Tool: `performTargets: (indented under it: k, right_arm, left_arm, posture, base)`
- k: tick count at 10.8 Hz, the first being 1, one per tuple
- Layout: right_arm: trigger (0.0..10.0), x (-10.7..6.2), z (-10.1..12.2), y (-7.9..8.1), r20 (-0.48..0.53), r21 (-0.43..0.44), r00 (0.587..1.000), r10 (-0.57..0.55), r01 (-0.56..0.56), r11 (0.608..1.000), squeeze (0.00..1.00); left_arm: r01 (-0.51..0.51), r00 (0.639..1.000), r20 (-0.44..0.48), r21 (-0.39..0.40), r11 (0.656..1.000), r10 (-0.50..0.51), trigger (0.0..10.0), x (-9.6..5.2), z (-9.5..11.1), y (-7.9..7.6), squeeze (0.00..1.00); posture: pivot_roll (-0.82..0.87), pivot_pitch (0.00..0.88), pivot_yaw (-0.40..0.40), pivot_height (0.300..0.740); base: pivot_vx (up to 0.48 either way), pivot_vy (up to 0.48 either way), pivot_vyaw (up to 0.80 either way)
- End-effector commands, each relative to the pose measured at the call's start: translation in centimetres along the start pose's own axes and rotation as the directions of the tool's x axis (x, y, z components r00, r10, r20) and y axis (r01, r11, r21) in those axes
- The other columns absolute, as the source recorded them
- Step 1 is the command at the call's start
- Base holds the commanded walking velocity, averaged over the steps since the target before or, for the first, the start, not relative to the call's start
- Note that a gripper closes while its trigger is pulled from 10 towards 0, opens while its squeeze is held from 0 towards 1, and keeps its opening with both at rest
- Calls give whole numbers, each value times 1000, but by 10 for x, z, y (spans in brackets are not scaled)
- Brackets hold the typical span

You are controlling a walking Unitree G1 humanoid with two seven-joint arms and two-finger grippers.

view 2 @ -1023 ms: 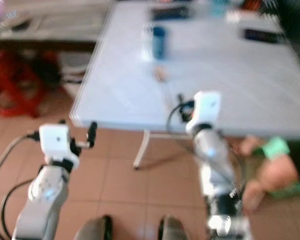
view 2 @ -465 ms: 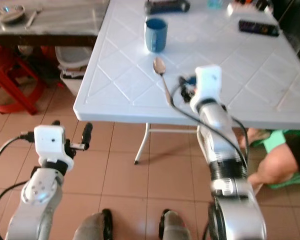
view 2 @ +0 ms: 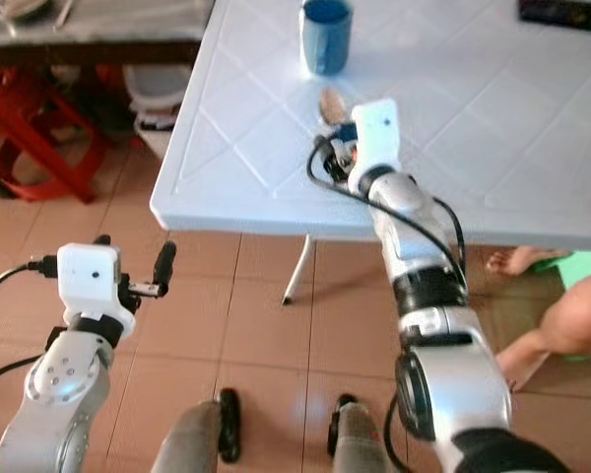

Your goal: Setting the table

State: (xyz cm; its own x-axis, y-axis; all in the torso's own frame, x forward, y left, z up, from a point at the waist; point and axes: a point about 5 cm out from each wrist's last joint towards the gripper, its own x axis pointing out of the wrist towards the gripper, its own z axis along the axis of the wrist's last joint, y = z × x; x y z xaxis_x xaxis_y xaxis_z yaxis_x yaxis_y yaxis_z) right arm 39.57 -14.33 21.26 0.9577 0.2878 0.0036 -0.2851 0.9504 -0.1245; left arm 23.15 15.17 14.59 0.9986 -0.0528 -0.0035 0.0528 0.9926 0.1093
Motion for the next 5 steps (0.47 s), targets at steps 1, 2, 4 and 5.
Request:
performTargets:
  k: [1,2,4,5]
  right_arm:
    - [10000,1,-5,3,-37,2,999,20,-20,1000,0]
    - [4353,1,-12,0,-81,5,996,27,-27,1000,0]
    - [0,1,-20,-3,-150,-21,986,74,-78,997,0]
    - [0,1,-19,-6,-159,-16,983,94,-97,995,0]
  left_arm:
    - [3,1000,-12,22,1000,-2,10000,-4,1,3,0]
    - [6,1000,-22,25,1000,-5,10000,-4,1,4,0]
    - [12,1000,-28,27,1000,-12,10000,-4,2,4,0]
    - [12,999,-31,27,1000,-11,10000,-4,1,5,0]
  posture:
    - [143,345,118,740]
    - [141,350,121,740]
    - [134,355,120,740]
    - [133,356,118,740]
  base:
    - [0,0,0]
    - [0,0,0]
    - [0,0,0]
    - [0,0,0]
